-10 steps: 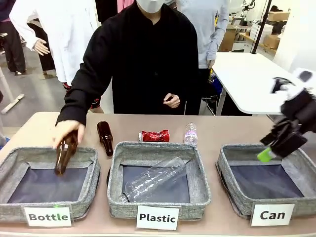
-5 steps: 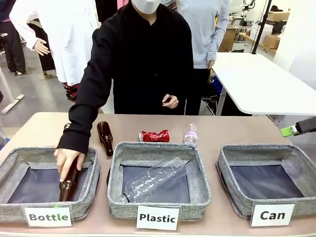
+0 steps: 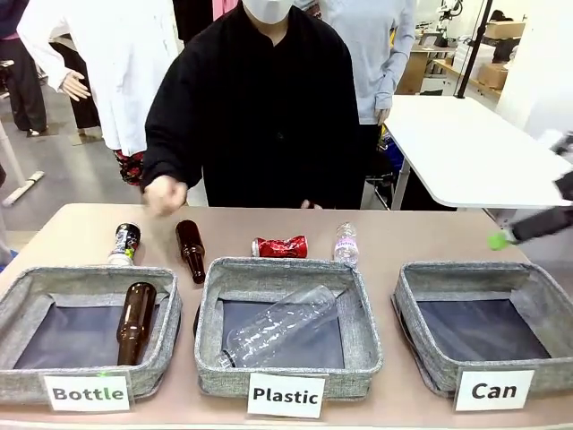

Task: Sort the can waste into the basket.
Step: Pick up the can waste from the table and place it in the right Fabric basket.

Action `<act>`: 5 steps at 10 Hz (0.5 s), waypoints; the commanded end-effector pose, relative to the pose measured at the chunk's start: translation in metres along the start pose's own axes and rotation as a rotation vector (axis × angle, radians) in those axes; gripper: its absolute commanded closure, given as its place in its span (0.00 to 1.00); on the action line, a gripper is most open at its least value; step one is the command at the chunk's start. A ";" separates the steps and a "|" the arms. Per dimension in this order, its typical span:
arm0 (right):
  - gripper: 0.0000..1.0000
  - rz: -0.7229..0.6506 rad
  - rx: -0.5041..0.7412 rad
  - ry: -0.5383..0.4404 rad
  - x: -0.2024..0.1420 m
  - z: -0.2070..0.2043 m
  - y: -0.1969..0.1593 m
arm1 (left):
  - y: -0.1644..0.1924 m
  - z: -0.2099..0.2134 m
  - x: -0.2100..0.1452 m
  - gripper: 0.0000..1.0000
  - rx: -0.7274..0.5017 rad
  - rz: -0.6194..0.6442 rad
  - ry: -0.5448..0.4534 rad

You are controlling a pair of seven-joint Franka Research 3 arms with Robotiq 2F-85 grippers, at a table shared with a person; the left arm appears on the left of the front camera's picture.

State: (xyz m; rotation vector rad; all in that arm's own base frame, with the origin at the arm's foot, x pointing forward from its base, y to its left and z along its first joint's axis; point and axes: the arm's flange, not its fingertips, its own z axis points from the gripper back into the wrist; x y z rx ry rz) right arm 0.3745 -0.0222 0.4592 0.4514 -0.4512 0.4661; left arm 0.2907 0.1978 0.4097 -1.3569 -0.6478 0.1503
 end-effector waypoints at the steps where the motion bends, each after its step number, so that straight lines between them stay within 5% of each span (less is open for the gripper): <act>1: 0.00 0.086 -0.176 0.236 0.113 -0.043 0.032 | -0.001 -0.001 -0.004 0.00 -0.022 -0.023 -0.014; 5: 0.00 0.334 -0.405 0.422 0.268 -0.152 0.106 | -0.001 -0.001 -0.004 0.00 -0.022 -0.023 -0.014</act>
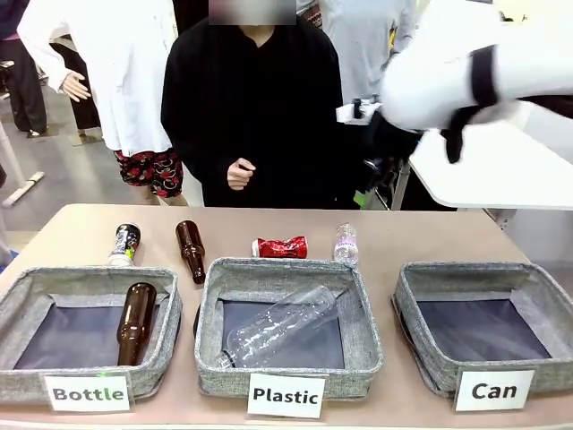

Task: Sort the can waste into the basket.
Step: Pick up the can waste from the table and place it in the right Fabric basket.

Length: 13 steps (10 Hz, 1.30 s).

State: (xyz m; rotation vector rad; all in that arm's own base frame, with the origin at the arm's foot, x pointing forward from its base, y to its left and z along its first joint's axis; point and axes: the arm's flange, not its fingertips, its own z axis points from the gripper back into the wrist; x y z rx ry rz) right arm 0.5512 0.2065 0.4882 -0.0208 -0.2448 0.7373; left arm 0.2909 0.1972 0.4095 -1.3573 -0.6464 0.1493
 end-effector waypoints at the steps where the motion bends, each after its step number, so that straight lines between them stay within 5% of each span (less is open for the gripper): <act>1: 0.00 0.088 -0.106 0.087 0.066 -0.004 0.009 | -0.001 -0.001 -0.003 0.00 -0.022 -0.023 -0.016; 3: 0.00 0.190 -0.117 0.104 0.096 -0.029 0.041 | -0.001 -0.001 -0.003 0.00 -0.022 -0.023 -0.016; 5: 0.00 0.311 0.030 0.077 0.082 -0.028 0.056 | -0.001 -0.001 -0.003 0.00 -0.022 -0.023 -0.016; 6: 0.00 0.201 -0.089 0.090 0.092 -0.038 0.051 | -0.001 -0.001 -0.003 0.00 -0.022 -0.023 -0.016; 7: 0.00 0.248 -0.050 0.085 0.095 -0.041 0.066 | -0.001 -0.001 -0.003 0.00 -0.022 -0.023 -0.016; 8: 0.00 0.479 0.031 0.139 0.106 -0.056 0.075 | -0.001 -0.001 -0.003 0.00 -0.022 -0.023 -0.016; 10: 0.00 0.742 0.128 0.092 0.120 -0.074 0.084 | -0.001 -0.001 -0.003 0.00 -0.022 -0.023 -0.016; 13: 0.00 0.961 0.261 -0.036 0.127 -0.091 0.082 | -0.001 -0.001 -0.003 0.00 -0.022 -0.023 -0.016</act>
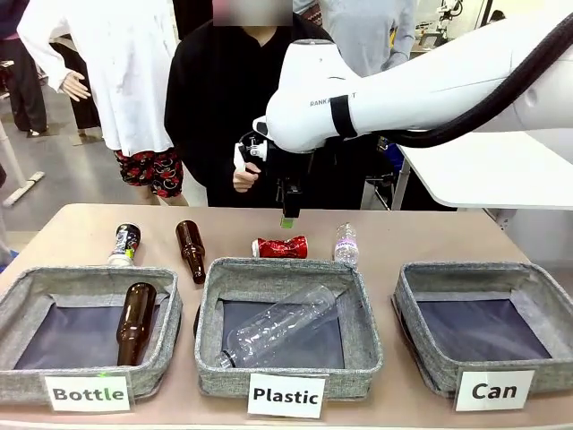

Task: Sort the can waste into the basket.
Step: Pick up the can waste from the table and place it in the right Fabric basket.

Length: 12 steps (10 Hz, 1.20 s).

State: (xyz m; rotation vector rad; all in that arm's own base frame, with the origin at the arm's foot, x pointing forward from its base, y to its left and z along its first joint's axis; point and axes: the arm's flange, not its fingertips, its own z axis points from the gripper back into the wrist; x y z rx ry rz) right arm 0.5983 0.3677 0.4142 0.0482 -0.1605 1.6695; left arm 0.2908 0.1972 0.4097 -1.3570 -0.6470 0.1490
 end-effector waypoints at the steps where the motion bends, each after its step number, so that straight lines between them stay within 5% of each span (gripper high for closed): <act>1: 0.00 0.084 0.051 -0.059 -0.007 -0.001 -0.010 | -0.001 -0.001 -0.003 0.00 -0.022 -0.022 -0.015; 9: 0.00 0.054 0.085 -0.031 -0.021 -0.050 -0.035 | -0.001 -0.001 -0.003 0.00 -0.022 -0.022 -0.015; 10: 0.00 -0.006 0.036 0.004 -0.021 -0.036 -0.029 | -0.001 -0.001 -0.003 0.00 -0.022 -0.022 -0.015; 11: 0.00 -0.031 -0.011 -0.061 -0.024 0.004 -0.009 | -0.001 -0.001 -0.003 0.00 -0.022 -0.022 -0.015; 12: 0.00 -0.019 -0.063 -0.077 -0.010 0.060 0.036 | -0.001 -0.001 -0.003 0.00 -0.022 -0.022 -0.015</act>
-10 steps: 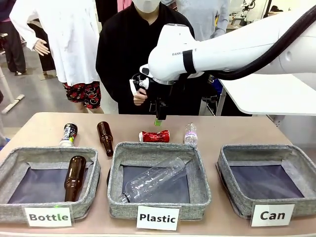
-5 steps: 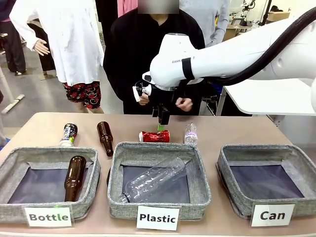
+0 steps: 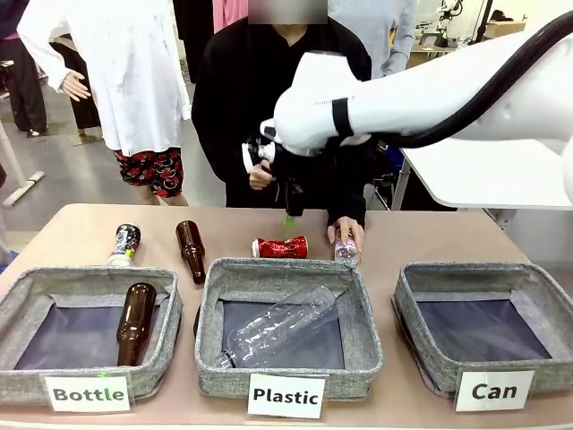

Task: Sort the can waste into the basket.
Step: Pick up the can waste from the table and place it in the right Fabric basket.

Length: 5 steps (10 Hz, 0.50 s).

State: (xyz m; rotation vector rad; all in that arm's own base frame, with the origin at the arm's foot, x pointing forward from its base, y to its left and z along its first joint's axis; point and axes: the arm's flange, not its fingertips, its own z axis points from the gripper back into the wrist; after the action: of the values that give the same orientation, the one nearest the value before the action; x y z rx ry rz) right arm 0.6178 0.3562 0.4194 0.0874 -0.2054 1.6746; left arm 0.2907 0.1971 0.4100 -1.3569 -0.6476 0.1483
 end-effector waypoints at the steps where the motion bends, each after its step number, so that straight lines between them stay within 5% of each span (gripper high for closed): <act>1: 0.00 -0.026 -0.055 -0.006 0.021 0.093 0.094 | -0.001 -0.001 -0.003 0.00 -0.022 -0.021 -0.015; 3: 0.00 -0.066 -0.052 0.061 0.017 0.139 0.149 | -0.001 -0.001 -0.003 0.00 -0.022 -0.021 -0.015; 5: 0.00 -0.185 -0.074 -0.034 -0.024 0.174 0.192 | -0.001 -0.001 -0.003 0.00 -0.022 -0.021 -0.015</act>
State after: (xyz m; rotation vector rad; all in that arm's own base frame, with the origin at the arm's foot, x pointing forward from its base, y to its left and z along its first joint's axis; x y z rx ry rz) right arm 0.4315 0.3196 0.5865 0.0323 -0.2351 1.5584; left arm 0.2907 0.1976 0.4101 -1.3563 -0.6484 0.1489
